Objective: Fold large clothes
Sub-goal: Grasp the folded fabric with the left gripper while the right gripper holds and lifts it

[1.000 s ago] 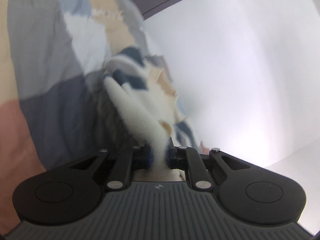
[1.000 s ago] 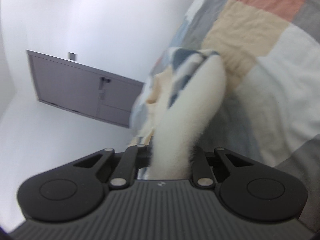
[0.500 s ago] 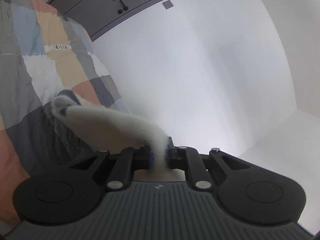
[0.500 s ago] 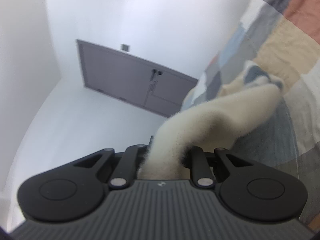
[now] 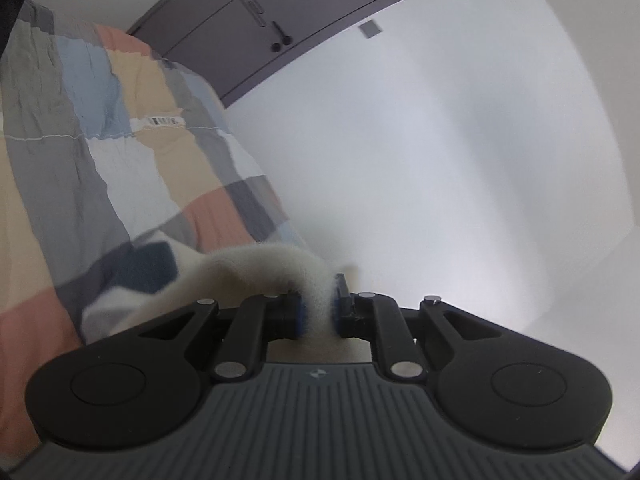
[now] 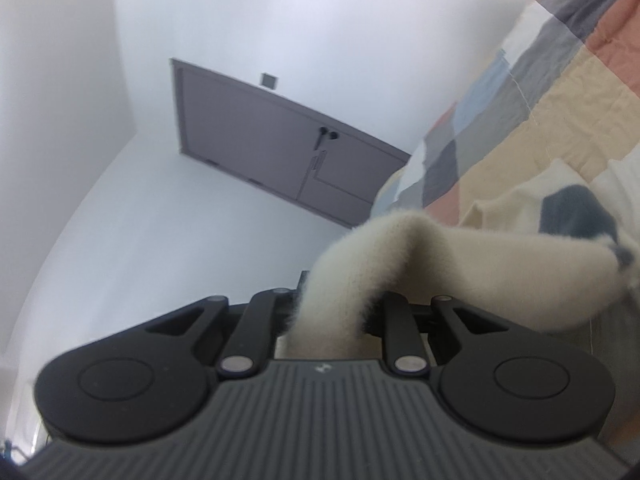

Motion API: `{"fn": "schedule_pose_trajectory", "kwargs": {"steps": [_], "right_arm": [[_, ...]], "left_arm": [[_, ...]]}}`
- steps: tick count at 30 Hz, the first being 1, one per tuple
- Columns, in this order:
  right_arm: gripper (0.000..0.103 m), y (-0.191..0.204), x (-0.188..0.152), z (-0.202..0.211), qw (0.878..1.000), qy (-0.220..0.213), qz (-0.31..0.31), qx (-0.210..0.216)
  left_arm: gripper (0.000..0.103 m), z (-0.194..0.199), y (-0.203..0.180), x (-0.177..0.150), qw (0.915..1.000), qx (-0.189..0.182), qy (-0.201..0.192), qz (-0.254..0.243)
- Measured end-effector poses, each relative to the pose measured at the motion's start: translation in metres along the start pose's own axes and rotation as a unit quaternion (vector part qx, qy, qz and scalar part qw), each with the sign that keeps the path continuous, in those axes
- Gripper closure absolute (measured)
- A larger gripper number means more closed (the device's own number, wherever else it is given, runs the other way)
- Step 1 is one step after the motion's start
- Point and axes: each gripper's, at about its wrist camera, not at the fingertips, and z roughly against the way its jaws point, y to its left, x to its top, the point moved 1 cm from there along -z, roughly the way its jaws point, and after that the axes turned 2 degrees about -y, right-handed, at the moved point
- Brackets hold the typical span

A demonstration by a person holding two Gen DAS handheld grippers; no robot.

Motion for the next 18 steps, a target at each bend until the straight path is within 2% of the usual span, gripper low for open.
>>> {"fn": "schedule_pose_trajectory", "kwargs": {"steps": [2, 5, 9, 14, 18], "right_arm": [[0.083, -0.009, 0.013, -0.032, 0.999, -0.008, -0.019, -0.028], [0.083, -0.027, 0.029, -0.075, 0.997, -0.018, -0.043, -0.059], [0.083, -0.051, 0.038, -0.112, 0.993, -0.026, -0.057, -0.099], [0.083, -0.087, 0.043, -0.151, 0.99, -0.025, -0.045, -0.128], [0.083, -0.135, 0.045, -0.175, 0.985, -0.02, -0.073, -0.157]], "left_arm": [[0.087, -0.036, 0.009, 0.014, 0.9997, 0.024, 0.003, 0.002], [0.087, -0.089, 0.019, 0.032, 0.9981, 0.058, 0.006, -0.022], [0.087, -0.152, 0.042, 0.045, 0.9936, 0.099, 0.023, -0.049], [0.087, -0.206, 0.081, 0.046, 0.9911, 0.114, 0.044, -0.053], [0.085, -0.236, 0.104, 0.034, 0.9859, 0.127, 0.06, -0.091]]}}
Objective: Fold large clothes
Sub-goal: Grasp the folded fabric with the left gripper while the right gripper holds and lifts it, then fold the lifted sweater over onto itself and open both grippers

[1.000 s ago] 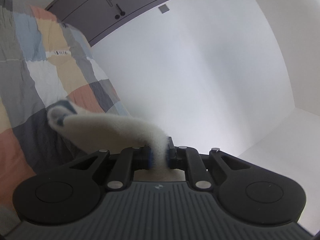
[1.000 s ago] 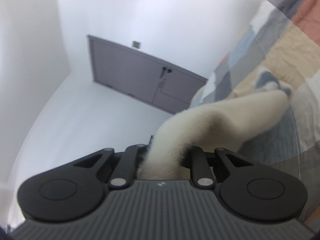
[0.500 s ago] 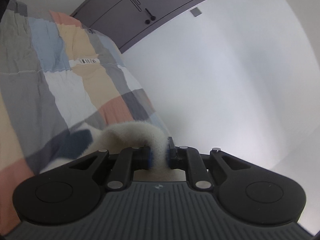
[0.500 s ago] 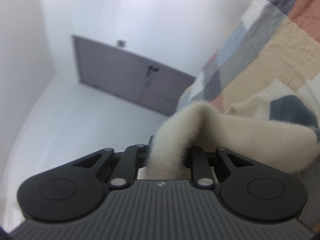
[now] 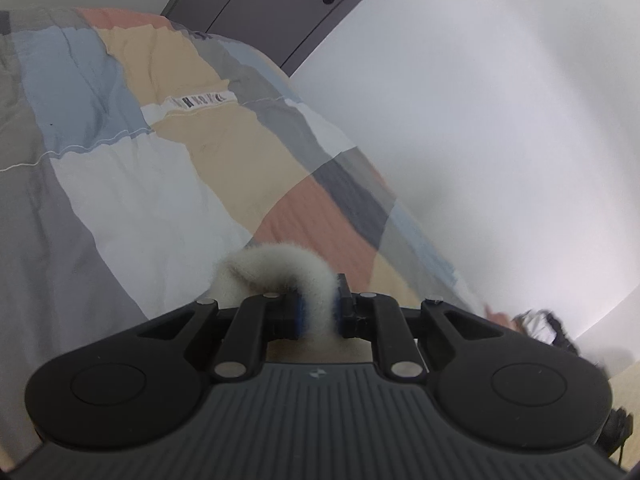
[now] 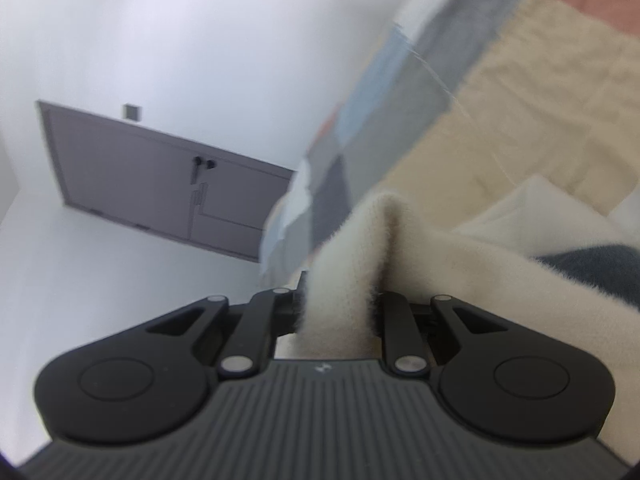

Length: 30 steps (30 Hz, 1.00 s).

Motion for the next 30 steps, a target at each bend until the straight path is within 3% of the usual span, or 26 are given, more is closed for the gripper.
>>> {"fn": "schedule_pose_trajectory", "kwargs": {"steps": [3, 8, 14, 15, 17, 18, 21, 27, 30], "right_arm": [[0.083, -0.025, 0.004, -0.029, 0.999, 0.011, -0.021, -0.037], [0.083, -0.044, 0.003, -0.055, 0.998, 0.018, -0.026, -0.057], [0.083, -0.043, 0.003, -0.047, 0.998, 0.021, -0.032, -0.05], [0.082, -0.042, 0.003, -0.047, 0.998, 0.021, -0.031, -0.047], [0.077, -0.037, 0.0, -0.043, 0.998, 0.028, -0.024, -0.041], [0.07, -0.033, -0.002, -0.04, 0.999, 0.031, -0.017, -0.039], [0.046, -0.018, -0.009, -0.024, 0.999, 0.032, 0.02, -0.026], [0.043, 0.021, -0.044, 0.011, 0.982, 0.045, 0.177, -0.056], [0.043, 0.032, -0.066, 0.023, 0.968, 0.049, 0.236, -0.068]], "left_arm": [[0.083, -0.027, 0.017, -0.005, 1.0, -0.001, 0.003, -0.005], [0.083, -0.06, 0.047, -0.008, 0.9993, -0.006, 0.025, 0.026], [0.082, -0.055, 0.046, -0.009, 0.9992, -0.015, 0.028, 0.023], [0.077, -0.051, 0.043, -0.009, 0.9993, -0.016, 0.028, 0.021], [0.054, -0.043, 0.037, -0.011, 0.9989, -0.024, 0.033, 0.023], [0.039, -0.038, 0.035, -0.012, 0.9988, -0.03, 0.028, 0.024], [0.032, -0.016, 0.019, -0.017, 0.9994, -0.03, 0.017, 0.008], [0.031, 0.037, -0.017, -0.054, 0.9957, -0.008, 0.053, -0.076], [0.031, 0.06, -0.038, -0.075, 0.9879, -0.013, 0.062, -0.142]]}}
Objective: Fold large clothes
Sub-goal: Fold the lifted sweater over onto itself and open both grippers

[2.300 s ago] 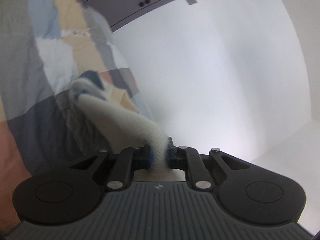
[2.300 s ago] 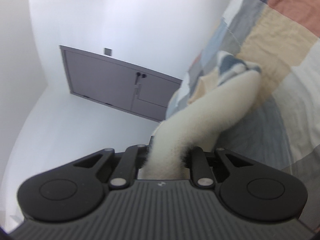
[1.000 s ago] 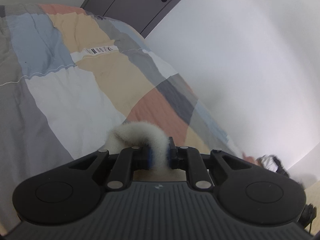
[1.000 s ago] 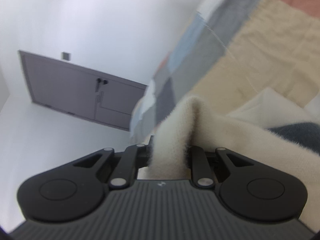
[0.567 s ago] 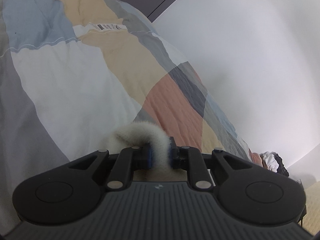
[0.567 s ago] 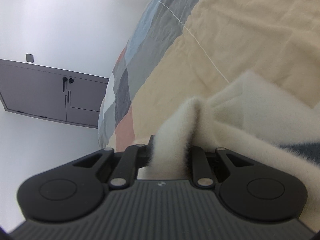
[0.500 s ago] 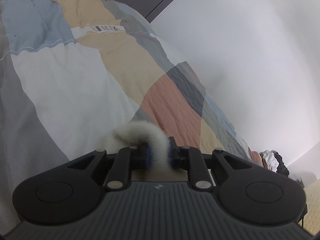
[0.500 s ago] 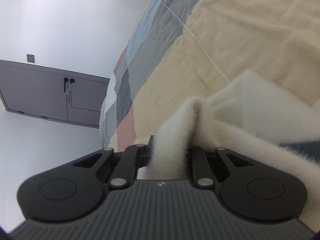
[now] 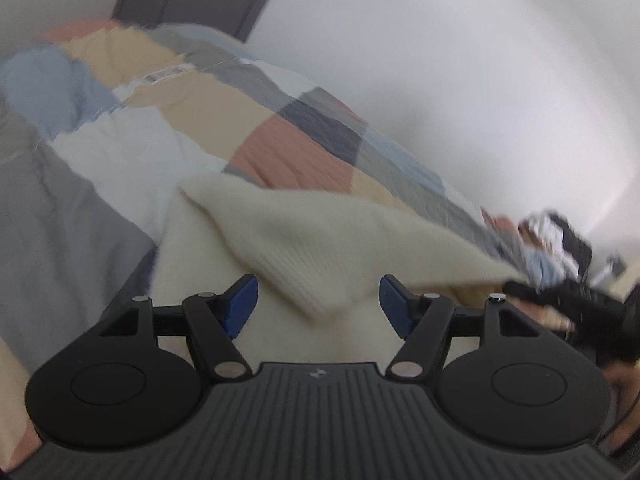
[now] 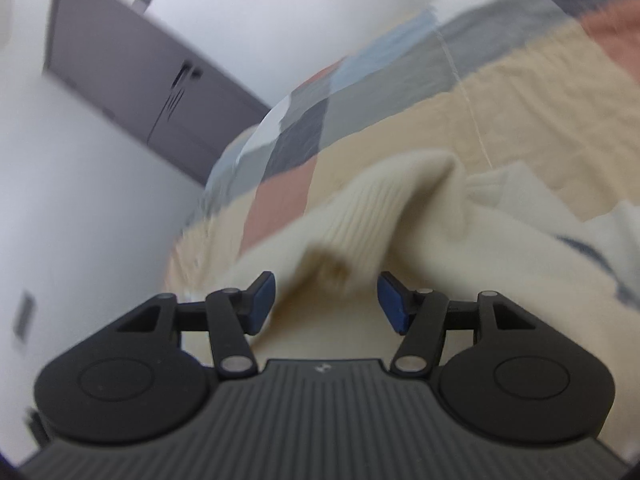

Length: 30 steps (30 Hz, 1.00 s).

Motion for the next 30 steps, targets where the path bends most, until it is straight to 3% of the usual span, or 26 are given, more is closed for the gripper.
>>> {"fn": "schedule_pose_trajectory", "kwargs": {"steps": [3, 6, 10, 14, 18, 22, 25, 30], "right_arm": [[0.043, 0.013, -0.011, -0.001, 0.999, 0.007, 0.048, -0.02], [0.045, 0.016, -0.02, -0.012, 0.992, 0.019, 0.098, -0.072], [0.066, 0.006, -0.019, -0.033, 0.982, 0.024, 0.13, -0.133], [0.068, -0.007, -0.006, -0.049, 0.981, 0.006, 0.112, -0.16], [0.067, -0.019, 0.008, -0.065, 0.979, -0.009, 0.092, -0.182], [0.067, -0.016, 0.014, -0.075, 0.976, -0.011, 0.105, -0.193], [0.067, -0.014, 0.016, -0.081, 0.975, -0.016, 0.105, -0.197], [0.067, -0.014, 0.022, -0.087, 0.974, -0.032, 0.099, -0.2]], "left_arm": [[0.031, 0.001, -0.027, -0.015, 0.9972, -0.007, 0.028, -0.069], [0.031, -0.018, -0.035, -0.028, 0.9938, 0.023, 0.052, -0.095], [0.029, -0.046, -0.029, -0.029, 0.9932, 0.052, 0.066, -0.08], [0.029, -0.062, -0.02, -0.013, 0.9945, 0.074, 0.048, -0.057], [0.029, -0.081, -0.01, 0.005, 0.9912, 0.105, 0.016, -0.08], [0.029, -0.096, 0.0, 0.027, 0.9918, 0.108, 0.0, -0.07], [0.029, -0.102, 0.008, 0.046, 0.9918, 0.107, -0.042, -0.055], [0.029, -0.117, 0.037, 0.063, 0.9927, 0.092, -0.077, 0.011]]}}
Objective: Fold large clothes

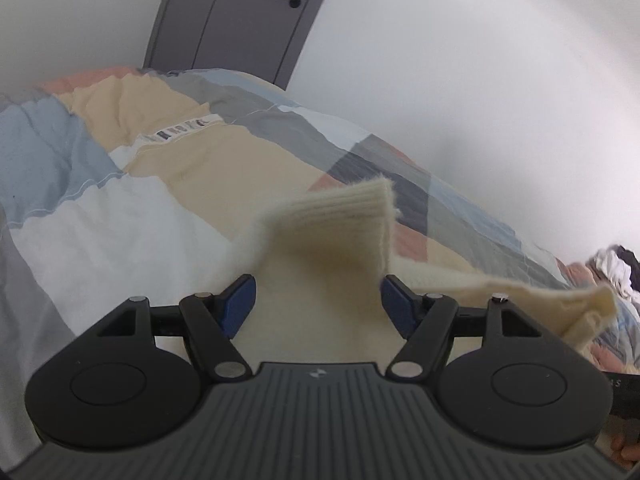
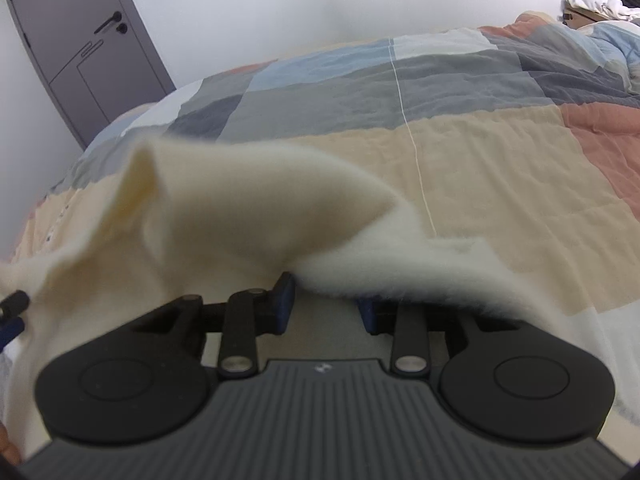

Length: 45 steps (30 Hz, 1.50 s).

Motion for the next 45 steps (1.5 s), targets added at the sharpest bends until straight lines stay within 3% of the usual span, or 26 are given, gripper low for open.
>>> {"fn": "schedule_pose_trajectory", "kwargs": {"steps": [6, 11, 17, 19, 22, 24, 27, 32, 36, 40, 45], "right_arm": [[0.067, 0.006, 0.004, -0.003, 1.0, -0.019, 0.019, -0.011], [0.066, 0.01, 0.006, 0.008, 0.997, -0.048, 0.049, -0.02], [0.066, 0.003, 0.005, 0.019, 0.997, -0.04, 0.061, -0.035], [0.066, 0.005, 0.004, 0.022, 0.994, -0.046, 0.086, -0.046], [0.066, 0.017, 0.002, 0.009, 0.986, -0.022, 0.153, -0.064], [0.067, 0.015, 0.002, -0.004, 0.983, -0.012, 0.167, -0.078], [0.068, 0.002, 0.007, -0.013, 0.986, -0.011, 0.148, -0.078], [0.068, -0.014, 0.023, 0.002, 0.99, -0.066, 0.095, -0.084], [0.068, -0.03, 0.03, 0.003, 0.991, -0.072, 0.052, -0.098], [0.064, -0.037, 0.029, 0.0, 0.98, -0.103, 0.047, -0.162], [0.066, -0.048, 0.028, -0.016, 0.99, -0.054, 0.019, -0.133]], "left_arm": [[0.03, -0.01, 0.017, -0.002, 0.9982, -0.015, 0.03, 0.049], [0.03, 0.008, 0.006, -0.002, 0.999, -0.016, 0.033, 0.026], [0.029, 0.039, -0.007, -0.015, 0.9989, -0.02, 0.041, 0.001], [0.029, 0.045, -0.01, -0.023, 0.9984, -0.018, 0.053, -0.006], [0.029, 0.051, -0.014, -0.031, 0.9978, -0.018, 0.061, -0.022], [0.029, 0.053, -0.017, -0.035, 0.9975, -0.013, 0.06, -0.036], [0.029, 0.051, -0.02, -0.036, 0.9971, -0.011, 0.061, -0.043], [0.029, 0.047, -0.017, -0.037, 0.9971, -0.008, 0.064, -0.04], [0.029, 0.046, -0.019, -0.037, 0.997, -0.006, 0.063, -0.046], [0.029, 0.046, -0.023, -0.04, 0.9966, 0.0, 0.061, -0.054], [0.029, 0.044, -0.025, -0.041, 0.9964, 0.001, 0.061, -0.059]]}}
